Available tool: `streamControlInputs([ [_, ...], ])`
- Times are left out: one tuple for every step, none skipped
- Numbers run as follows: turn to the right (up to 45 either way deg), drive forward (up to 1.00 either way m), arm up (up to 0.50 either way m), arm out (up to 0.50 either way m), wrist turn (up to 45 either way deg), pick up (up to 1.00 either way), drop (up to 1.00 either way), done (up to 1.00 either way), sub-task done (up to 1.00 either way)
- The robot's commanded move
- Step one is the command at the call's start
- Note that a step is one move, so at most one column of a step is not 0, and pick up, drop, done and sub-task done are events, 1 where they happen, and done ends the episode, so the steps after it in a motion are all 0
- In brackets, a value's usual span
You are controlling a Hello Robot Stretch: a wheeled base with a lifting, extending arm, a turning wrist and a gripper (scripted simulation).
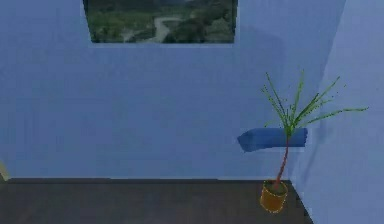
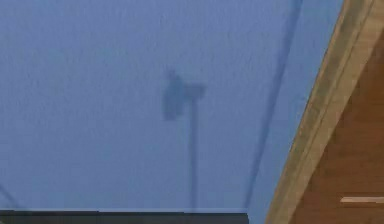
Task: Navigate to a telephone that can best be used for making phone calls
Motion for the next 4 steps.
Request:
streamControlInputs([
  [-45.0, 0.0, 0.0, 0.0, 0.0, 0.0, 0.0, 0.0, 0.0],
  [-36.0, 0.0, 0.0, 0.0, 0.0, 0.0, 0.0, 0.0, 0.0],
  [0.0, 1.0, 0.0, 0.0, 0.0, 0.0, 0.0, 0.0, 0.0],
  [-3.0, 0.0, 0.0, 0.0, 0.0, 0.0, 0.0, 0.0, 0.0],
])
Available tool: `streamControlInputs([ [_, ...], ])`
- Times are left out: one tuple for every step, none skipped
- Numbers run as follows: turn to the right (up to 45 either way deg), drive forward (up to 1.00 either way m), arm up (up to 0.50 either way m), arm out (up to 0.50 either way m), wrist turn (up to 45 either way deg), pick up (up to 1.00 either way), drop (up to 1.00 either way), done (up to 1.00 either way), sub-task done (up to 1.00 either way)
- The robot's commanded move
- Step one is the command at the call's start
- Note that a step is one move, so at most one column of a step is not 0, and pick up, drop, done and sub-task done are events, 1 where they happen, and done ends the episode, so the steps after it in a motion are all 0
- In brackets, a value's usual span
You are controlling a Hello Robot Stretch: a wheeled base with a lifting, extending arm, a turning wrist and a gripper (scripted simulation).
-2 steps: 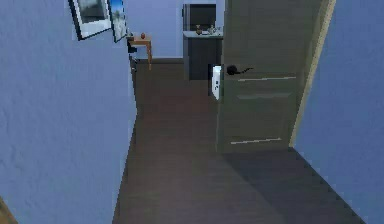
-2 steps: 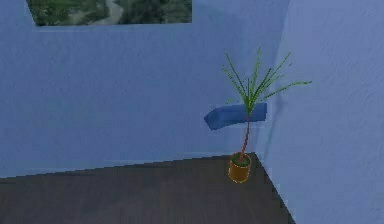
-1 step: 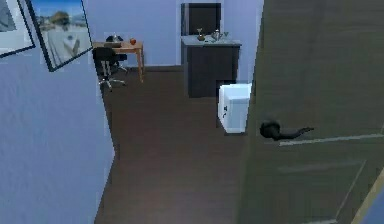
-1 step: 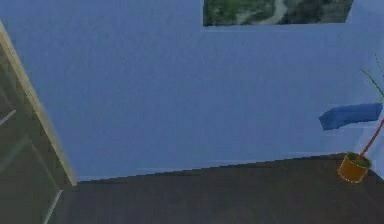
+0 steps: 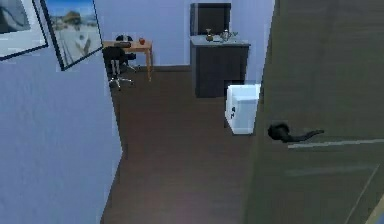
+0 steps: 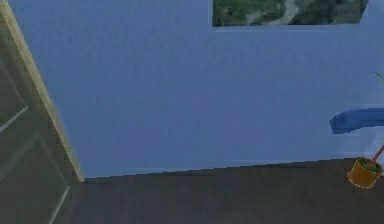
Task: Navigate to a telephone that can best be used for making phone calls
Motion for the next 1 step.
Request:
streamControlInputs([
  [6.0, 0.0, 0.0, 0.0, 0.0, 0.0, 0.0, 0.0, 0.0],
])
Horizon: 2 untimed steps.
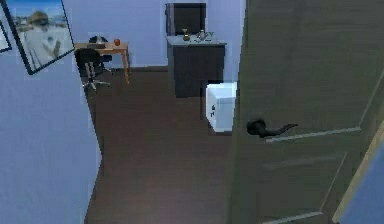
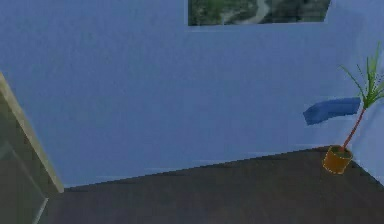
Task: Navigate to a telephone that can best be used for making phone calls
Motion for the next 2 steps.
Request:
streamControlInputs([
  [0.0, 0.6, 0.0, 0.0, 0.0, 0.0, 0.0, 0.0, 0.0],
  [-9.0, 0.0, 0.0, 0.0, 0.0, 0.0, 0.0, 0.0, 0.0],
])
